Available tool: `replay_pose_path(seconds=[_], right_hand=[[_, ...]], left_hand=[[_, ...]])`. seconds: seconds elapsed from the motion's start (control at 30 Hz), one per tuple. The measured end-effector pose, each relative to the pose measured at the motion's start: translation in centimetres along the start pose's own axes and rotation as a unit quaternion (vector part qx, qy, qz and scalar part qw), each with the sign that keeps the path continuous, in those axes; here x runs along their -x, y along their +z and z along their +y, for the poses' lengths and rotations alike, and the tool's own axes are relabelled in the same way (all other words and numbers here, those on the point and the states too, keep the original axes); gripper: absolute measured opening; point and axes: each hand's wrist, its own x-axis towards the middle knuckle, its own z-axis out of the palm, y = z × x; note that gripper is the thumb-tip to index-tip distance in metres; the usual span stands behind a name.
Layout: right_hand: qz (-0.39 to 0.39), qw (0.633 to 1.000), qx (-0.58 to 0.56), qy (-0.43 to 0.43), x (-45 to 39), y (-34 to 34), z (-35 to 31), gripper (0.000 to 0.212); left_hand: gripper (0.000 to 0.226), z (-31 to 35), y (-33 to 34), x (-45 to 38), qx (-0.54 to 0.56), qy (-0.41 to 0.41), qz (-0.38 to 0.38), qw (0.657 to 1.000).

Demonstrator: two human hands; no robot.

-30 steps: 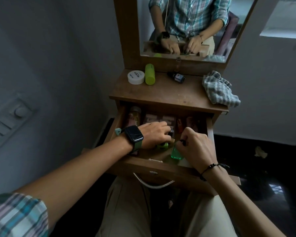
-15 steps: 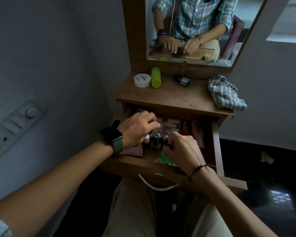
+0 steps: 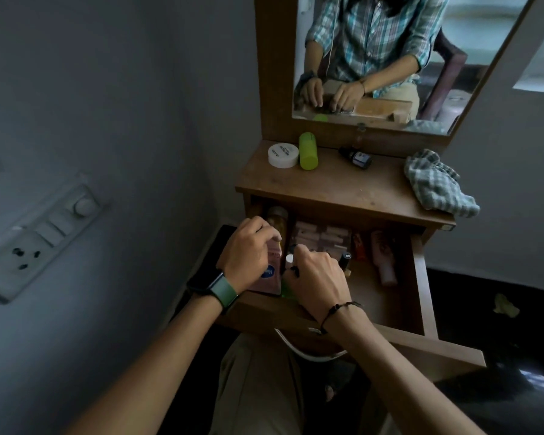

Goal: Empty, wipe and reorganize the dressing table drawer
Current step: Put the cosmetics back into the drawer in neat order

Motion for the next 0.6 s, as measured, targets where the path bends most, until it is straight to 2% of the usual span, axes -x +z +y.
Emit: replay_pose_path(seconds=[0.2, 0.4, 0.5, 0.6], right_hand=[[0.016, 1.000, 0.005, -0.001, -0.1, 0.3, 0.0, 0.017], [-0.005, 0.998, -0.046, 0.037, 0.6, -1.0, 0.4, 0.027], [0.067, 0.988, -0.115, 0.080, 1.6, -3.0, 2.4, 0.021], [0.161, 0.974, -0.122, 0.102, 0.9, -5.2, 5.8, 0.009]], left_hand=[[0.039, 0.5, 0.1, 0.5, -0.057, 0.051, -0.054, 0.996], [0.036, 0.5, -0.2, 0.4, -0.064, 0.031, -0.040, 0.997], [0.035, 0.5, -0.1, 0.5, -0.058, 0.018, -0.040, 0.997], [0.035, 0.3, 0.2, 0.5, -0.061, 0.016, -0.035, 0.997]])
